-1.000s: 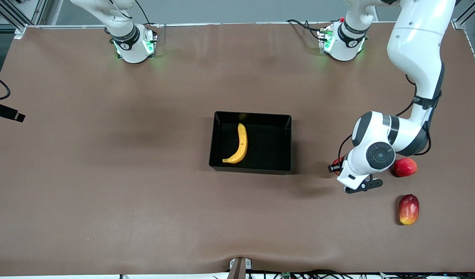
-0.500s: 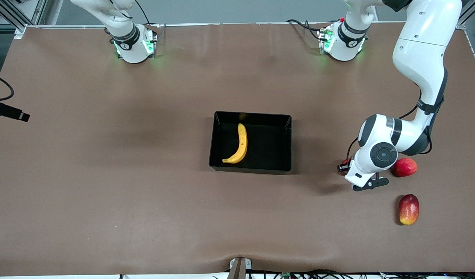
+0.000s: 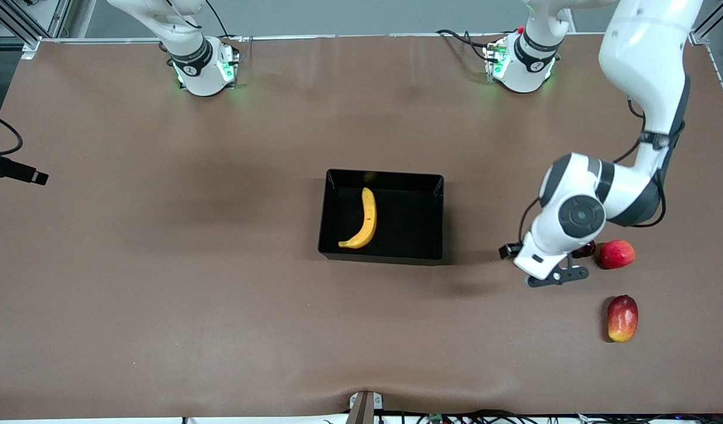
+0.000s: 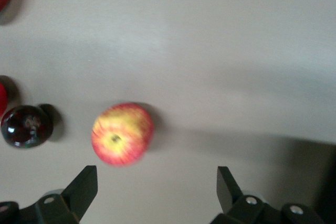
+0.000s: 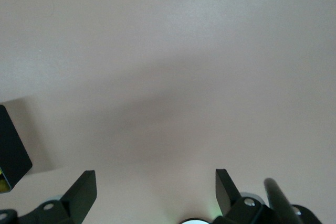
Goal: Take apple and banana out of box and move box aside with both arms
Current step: 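Carry the apple out of the tray and lower it beside the plum, then open the left gripper and move it back over the tray, then lower the left gripper and grasp the yellow banana in the tray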
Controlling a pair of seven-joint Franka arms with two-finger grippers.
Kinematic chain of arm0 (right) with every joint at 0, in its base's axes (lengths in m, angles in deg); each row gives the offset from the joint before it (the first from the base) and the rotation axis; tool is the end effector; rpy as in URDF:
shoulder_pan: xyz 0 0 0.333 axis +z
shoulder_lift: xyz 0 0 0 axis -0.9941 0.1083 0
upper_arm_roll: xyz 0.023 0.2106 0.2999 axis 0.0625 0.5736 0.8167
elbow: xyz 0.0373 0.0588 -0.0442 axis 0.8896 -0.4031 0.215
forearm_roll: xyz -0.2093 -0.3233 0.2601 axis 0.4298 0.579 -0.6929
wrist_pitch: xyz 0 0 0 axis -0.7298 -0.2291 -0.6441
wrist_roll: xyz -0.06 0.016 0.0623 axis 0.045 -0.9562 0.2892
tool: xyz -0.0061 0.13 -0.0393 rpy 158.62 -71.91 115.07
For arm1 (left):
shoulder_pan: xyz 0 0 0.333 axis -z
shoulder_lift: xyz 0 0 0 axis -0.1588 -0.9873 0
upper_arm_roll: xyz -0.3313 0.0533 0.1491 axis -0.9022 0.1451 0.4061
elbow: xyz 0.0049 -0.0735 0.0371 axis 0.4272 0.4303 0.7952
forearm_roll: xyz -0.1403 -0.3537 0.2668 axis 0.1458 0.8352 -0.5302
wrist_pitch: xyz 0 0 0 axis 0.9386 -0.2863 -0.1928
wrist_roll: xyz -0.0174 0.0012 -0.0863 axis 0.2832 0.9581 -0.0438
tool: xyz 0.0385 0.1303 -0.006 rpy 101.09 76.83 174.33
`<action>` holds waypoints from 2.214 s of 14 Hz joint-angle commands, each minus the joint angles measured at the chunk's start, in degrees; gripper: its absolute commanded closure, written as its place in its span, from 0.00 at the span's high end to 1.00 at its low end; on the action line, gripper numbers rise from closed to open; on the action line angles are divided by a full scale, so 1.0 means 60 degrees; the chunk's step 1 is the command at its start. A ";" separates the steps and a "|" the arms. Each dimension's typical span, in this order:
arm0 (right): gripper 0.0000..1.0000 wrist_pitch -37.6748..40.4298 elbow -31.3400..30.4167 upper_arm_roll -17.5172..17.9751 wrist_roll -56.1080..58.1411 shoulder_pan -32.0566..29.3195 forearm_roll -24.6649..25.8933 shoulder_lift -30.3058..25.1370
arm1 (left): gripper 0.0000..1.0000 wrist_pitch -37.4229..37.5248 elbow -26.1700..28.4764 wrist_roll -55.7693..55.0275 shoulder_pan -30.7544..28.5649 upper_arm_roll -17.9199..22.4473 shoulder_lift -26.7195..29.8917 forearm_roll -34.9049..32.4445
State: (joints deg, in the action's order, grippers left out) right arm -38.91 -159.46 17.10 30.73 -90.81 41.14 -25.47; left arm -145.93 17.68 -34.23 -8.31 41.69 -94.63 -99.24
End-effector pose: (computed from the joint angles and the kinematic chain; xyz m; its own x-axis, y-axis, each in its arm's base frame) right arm 0.6559 -0.1198 0.6060 0.9473 -0.2715 -0.1700 -0.2843 -0.9571 -0.0557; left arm 0.7196 -0.2059 0.3045 0.9923 0.1173 -0.0384 0.1115 -0.9853 -0.1294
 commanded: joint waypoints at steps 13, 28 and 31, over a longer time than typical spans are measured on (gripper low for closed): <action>1.00 0.0305 -0.0158 0.0094 0.0049 -0.0074 -0.0283 0.0085 | 1.00 -0.2306 -0.1988 -0.3764 0.4473 -0.0620 -0.2718 -0.0433; 1.00 0.0829 -0.0143 0.0138 0.0426 0.0116 -0.0313 0.0143 | 0.00 -0.2998 -0.1974 -0.4060 0.5268 0.0101 -0.3511 -0.0972; 1.00 0.0920 -0.0143 0.0123 0.0547 0.0190 -0.0254 0.0231 | 0.00 -0.2226 -0.2061 -0.4002 0.5253 0.0101 -0.3044 -0.1106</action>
State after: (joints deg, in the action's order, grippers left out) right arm -34.07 -160.31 17.87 33.00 -89.70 40.07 -24.34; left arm -163.14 5.86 -57.57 22.49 41.60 -115.54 -104.38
